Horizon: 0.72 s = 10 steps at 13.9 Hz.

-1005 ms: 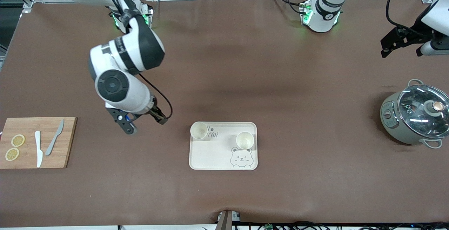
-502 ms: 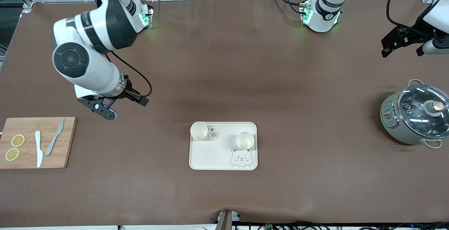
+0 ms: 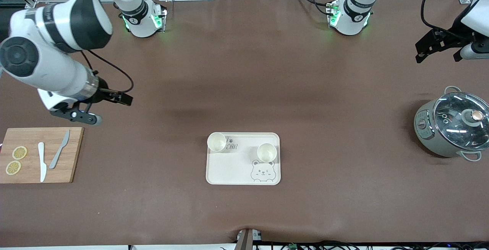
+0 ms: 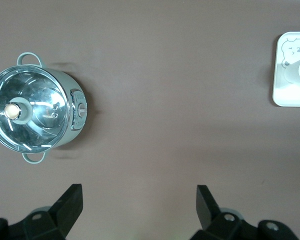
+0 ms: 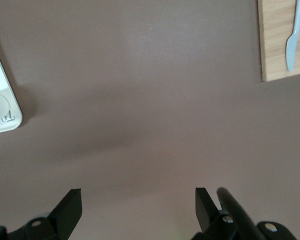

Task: Place white IKEA cup upright on tray with both arms

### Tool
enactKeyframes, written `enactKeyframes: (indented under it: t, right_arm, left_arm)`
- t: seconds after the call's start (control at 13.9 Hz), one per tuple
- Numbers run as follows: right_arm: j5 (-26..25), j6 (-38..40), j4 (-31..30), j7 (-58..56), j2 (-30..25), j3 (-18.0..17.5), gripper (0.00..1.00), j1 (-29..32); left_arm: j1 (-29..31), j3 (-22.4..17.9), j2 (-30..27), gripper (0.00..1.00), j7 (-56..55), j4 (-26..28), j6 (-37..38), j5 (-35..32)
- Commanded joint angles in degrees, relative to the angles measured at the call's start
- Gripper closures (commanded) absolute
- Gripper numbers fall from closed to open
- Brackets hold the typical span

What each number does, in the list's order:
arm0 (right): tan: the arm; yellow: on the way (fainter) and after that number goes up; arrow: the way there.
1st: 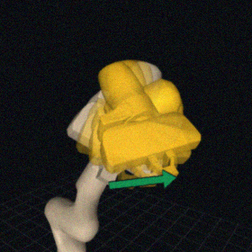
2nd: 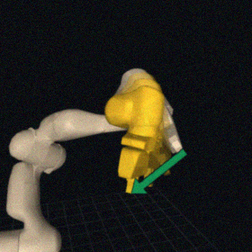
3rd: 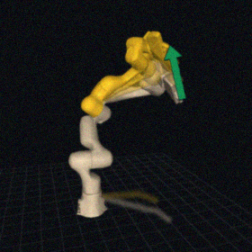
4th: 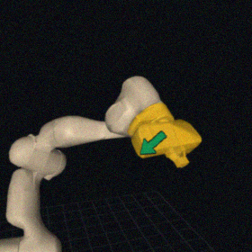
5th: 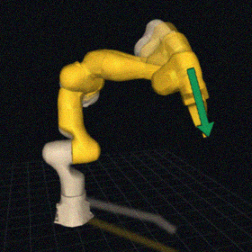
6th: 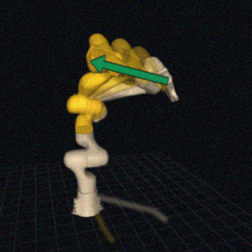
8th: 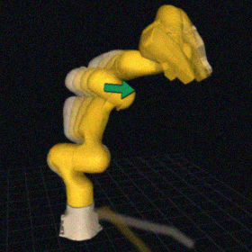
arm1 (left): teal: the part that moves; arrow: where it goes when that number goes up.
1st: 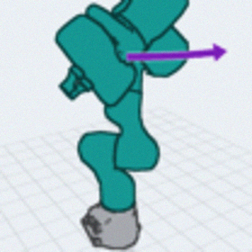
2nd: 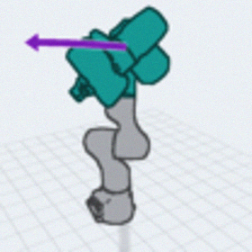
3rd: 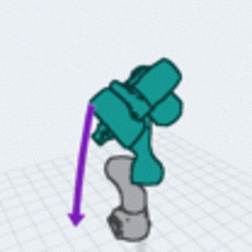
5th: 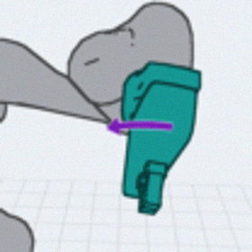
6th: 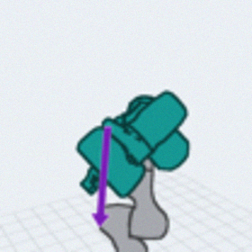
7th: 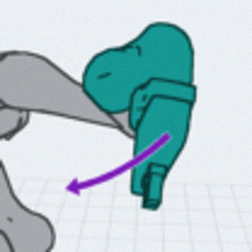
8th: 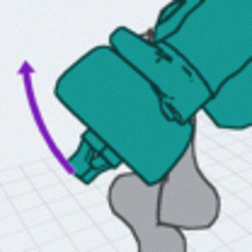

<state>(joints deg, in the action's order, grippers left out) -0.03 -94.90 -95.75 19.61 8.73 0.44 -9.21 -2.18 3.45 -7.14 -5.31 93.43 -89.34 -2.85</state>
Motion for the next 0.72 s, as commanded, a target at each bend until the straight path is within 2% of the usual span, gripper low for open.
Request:
enactKeyframes:
  t: [0.0,0.22,0.5,0.65]
  right_arm:
    - [-0.85,0.25,-2.6,-7.98,-3.45,-0.97,0.0,3.92]
    - [-0.67,1.73,-3.57,-11.0,-4.85,-1.06,0.0,8.4]
    - [-0.5,3.31,-2.96,-17.24,-8.63,-1.06,0.0,8.68]
    - [0.2,6.9,-0.25,-17.85,-9.17,-0.88,0.0,9.73]
  left_arm:
    - [-0.02,-0.38,-0.15,0.0,1.26,-0.09,-1.19,1.27]
    - [0.16,-0.46,-0.33,0.0,1.26,-0.09,-1.19,1.27]
    - [0.07,-0.38,0.37,0.0,0.83,-0.09,-2.5,1.36]
    - [-0.37,-0.11,1.16,0.0,0.21,-0.09,-2.94,1.36]
